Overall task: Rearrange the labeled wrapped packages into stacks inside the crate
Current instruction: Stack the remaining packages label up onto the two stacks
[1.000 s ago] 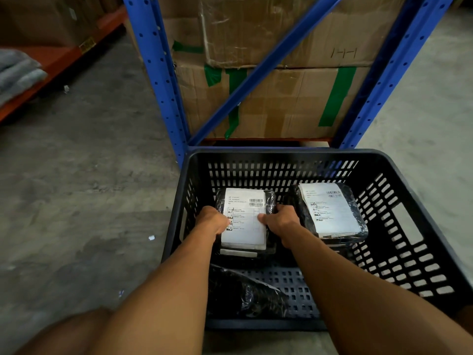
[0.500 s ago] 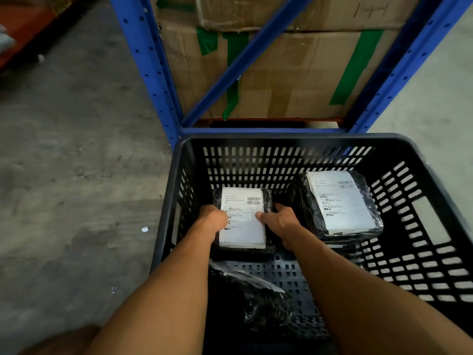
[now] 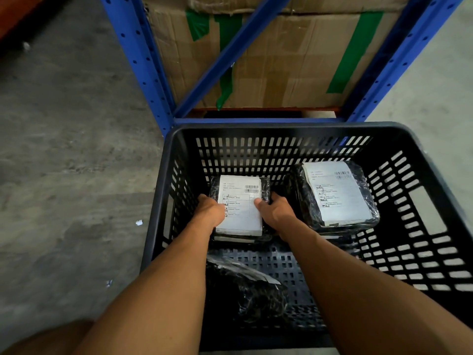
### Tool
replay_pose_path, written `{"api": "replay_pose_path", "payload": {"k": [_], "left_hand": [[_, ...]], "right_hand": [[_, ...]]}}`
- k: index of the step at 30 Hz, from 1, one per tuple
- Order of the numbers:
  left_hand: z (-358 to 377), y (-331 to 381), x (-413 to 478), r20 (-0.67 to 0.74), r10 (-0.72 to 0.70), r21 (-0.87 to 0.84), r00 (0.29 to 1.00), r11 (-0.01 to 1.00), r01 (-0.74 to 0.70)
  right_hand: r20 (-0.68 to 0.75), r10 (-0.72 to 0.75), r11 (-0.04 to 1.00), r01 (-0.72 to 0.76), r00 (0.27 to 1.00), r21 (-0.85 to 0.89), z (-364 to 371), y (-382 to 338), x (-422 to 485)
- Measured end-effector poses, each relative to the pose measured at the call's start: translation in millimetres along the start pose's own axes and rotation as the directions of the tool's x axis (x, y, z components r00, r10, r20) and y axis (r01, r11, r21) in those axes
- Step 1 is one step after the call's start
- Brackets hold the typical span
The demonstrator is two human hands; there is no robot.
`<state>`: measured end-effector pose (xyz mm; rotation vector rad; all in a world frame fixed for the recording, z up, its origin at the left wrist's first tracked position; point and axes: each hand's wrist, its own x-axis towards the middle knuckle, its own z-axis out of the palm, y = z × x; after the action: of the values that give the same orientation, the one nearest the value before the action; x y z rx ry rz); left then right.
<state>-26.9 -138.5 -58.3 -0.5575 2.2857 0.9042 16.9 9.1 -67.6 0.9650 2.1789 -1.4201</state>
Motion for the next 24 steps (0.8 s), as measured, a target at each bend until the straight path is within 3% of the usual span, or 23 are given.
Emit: {"api": "replay_pose_path", "payload": {"k": [5,9,13,15,17,19,24], "left_hand": [[-4,5,-13,0.005,0.042,0.226,0.999,0.973,-0.042],[-5,0,-33,-0.023,0.096,0.503,0.995,0.861,-0.071],[-7,-9,-53,0.012,0.106,0.674,0.994,0.733,-0.086],[-11,-12,-64,0.017,0.086,0.733,0.996,0.676,-0.071],[-14,-13,-74,0.066,0.028,0.781,0.997,0.621,-0.069],[-14,-16,-78,0.124,-0.011,0.818,0.992,0.567,-0.096],[-10,-19,-86,0.197,-0.006,0.858,0.98,0.485,-0.169]], "right_hand": [[-0.044,0.064,0.996,-0.067,0.997,-0.058,3,-5,-11],[0.014,0.135,0.972,-0.129,0.991,-0.199,3,-4,-28],[0.125,0.153,0.936,-0.103,0.98,-0.338,-14,9,-47],[0.251,0.24,0.89,-0.11,0.938,-0.442,-22,15,-59],[0.363,0.424,0.824,-0.187,0.83,-0.535,-24,18,-73],[0.425,0.514,0.79,-0.218,0.745,-0.573,-21,19,-83],[0.48,0.476,0.777,-0.098,0.737,-0.621,-16,18,-85]]}}
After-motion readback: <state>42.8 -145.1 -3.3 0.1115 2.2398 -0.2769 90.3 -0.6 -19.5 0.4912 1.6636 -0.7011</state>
